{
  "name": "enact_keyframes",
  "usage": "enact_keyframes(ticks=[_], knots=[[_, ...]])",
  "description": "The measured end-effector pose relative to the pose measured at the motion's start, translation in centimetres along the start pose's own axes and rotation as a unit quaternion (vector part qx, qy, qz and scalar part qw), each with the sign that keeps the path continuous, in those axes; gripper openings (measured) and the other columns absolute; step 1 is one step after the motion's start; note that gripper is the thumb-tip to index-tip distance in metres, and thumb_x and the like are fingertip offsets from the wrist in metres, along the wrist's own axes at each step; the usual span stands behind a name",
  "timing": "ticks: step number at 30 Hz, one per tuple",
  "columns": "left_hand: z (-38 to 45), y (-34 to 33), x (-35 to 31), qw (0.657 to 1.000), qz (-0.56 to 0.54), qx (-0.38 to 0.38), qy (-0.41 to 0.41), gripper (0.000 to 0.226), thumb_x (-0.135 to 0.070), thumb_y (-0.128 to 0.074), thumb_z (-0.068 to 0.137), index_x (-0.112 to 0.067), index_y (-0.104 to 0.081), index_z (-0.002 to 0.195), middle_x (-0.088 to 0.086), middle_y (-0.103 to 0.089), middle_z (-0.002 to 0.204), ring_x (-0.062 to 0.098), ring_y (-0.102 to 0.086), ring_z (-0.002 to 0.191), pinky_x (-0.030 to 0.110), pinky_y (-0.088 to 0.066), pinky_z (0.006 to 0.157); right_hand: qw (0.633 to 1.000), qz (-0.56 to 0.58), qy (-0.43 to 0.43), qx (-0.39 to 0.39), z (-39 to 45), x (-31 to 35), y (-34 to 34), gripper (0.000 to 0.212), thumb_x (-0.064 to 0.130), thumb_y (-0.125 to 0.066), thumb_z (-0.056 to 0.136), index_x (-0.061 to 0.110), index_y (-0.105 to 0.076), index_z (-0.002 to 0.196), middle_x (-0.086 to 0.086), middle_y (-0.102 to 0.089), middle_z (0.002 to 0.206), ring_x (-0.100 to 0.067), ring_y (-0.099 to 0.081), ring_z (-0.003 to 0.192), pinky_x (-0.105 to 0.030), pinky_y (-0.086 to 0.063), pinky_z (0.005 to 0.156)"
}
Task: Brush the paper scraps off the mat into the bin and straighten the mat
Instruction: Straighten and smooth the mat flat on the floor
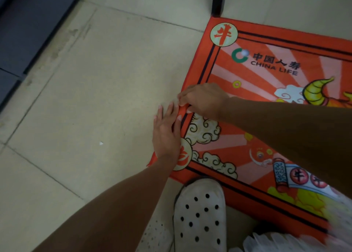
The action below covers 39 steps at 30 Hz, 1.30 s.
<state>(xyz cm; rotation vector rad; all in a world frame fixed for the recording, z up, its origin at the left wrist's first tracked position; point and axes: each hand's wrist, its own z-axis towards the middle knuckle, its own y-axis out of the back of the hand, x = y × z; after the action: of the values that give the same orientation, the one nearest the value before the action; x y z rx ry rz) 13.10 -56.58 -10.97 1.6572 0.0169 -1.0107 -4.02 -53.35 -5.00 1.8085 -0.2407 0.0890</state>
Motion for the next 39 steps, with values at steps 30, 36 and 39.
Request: enact_keyframes(ticks=[30,36,39], knots=[[-0.4,-0.2,0.1,0.966,0.228,0.084,-0.091,0.066,-0.049,-0.009,0.102,-0.015,-0.003,0.158,0.0,-0.002,0.166,0.013,0.004,0.152,0.039,-0.005,0.124,0.991,0.031,-0.096,0.09,-1.4,0.7,-1.8,0.071,0.035,-0.037,0.103,0.023,0.011,0.154,0.009,0.017,0.16,-0.022,0.012,0.148,-0.052,-0.009,0.118],[-0.4,0.0,0.7,0.965,0.213,0.096,-0.121,0.063,-0.045,-0.015,0.103,-0.014,-0.006,0.158,0.001,-0.004,0.165,0.011,0.005,0.152,0.034,-0.001,0.123,0.991,0.042,-0.09,0.086,-1.6,0.4,-2.6,0.073,0.035,-0.036,0.103,0.022,0.016,0.153,0.009,0.023,0.158,-0.023,0.019,0.147,-0.053,-0.007,0.118],[-0.6,0.2,0.9,0.959,0.224,0.1,-0.14,0.063,-0.043,-0.017,0.103,-0.012,-0.009,0.158,0.002,-0.006,0.165,0.011,0.004,0.152,0.032,0.0,0.123,0.991,0.039,-0.087,0.089,-1.6,0.3,-2.6,0.074,0.037,-0.035,0.103,0.023,0.017,0.152,0.009,0.024,0.158,-0.022,0.02,0.146,-0.052,-0.006,0.118]])
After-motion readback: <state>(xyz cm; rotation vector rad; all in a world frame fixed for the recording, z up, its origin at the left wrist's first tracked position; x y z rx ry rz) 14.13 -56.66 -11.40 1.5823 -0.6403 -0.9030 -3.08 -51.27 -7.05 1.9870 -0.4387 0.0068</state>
